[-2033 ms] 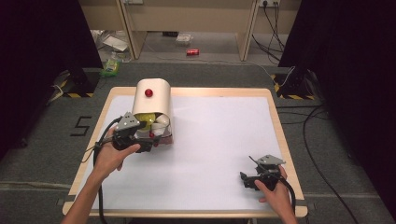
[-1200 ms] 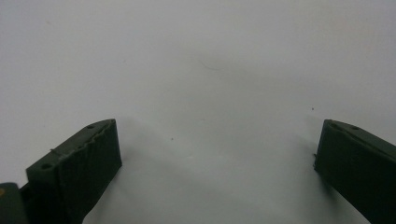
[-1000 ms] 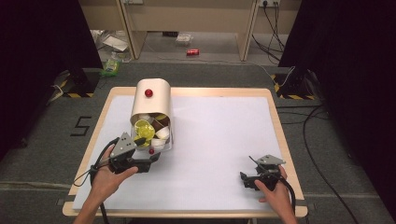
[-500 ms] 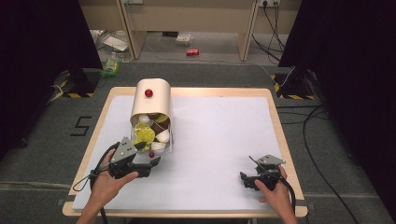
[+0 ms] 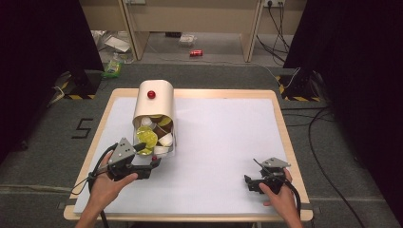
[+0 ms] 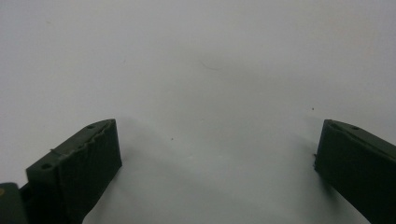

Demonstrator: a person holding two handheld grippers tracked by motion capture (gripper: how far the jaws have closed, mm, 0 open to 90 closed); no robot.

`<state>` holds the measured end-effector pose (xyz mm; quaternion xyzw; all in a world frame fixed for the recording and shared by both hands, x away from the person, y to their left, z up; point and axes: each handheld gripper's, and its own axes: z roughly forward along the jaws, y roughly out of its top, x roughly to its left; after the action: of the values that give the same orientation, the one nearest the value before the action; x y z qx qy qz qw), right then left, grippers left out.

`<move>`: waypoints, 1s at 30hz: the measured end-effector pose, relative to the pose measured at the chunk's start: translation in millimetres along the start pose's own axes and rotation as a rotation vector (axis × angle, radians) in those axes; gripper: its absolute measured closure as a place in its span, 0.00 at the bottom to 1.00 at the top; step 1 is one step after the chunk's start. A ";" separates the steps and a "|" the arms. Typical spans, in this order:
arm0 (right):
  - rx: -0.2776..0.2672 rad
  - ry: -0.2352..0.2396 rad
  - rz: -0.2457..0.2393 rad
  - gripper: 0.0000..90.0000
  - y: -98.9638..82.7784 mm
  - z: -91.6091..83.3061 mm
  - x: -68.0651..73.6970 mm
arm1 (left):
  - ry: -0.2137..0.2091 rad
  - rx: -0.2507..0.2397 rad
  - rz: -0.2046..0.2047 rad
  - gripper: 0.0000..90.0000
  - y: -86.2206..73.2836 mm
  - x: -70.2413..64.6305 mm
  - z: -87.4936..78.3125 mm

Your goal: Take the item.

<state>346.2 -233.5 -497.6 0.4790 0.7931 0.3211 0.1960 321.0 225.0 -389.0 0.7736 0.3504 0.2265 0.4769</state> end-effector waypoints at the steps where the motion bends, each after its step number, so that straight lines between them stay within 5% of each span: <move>1: 0.000 0.000 0.000 0.01 0.0 0.0 0.0 | 0.005 0.000 0.004 0.27 1.4 1.0 -0.8; 30: 0.000 0.000 -0.002 0.01 0.0 0.0 0.0 | 0.094 0.019 -0.011 0.29 15.2 27.5 11.0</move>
<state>346.2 -233.5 -497.7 0.4784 0.7936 0.3207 0.1962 351.5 234.9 -379.7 0.7647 0.3787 0.2567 0.4537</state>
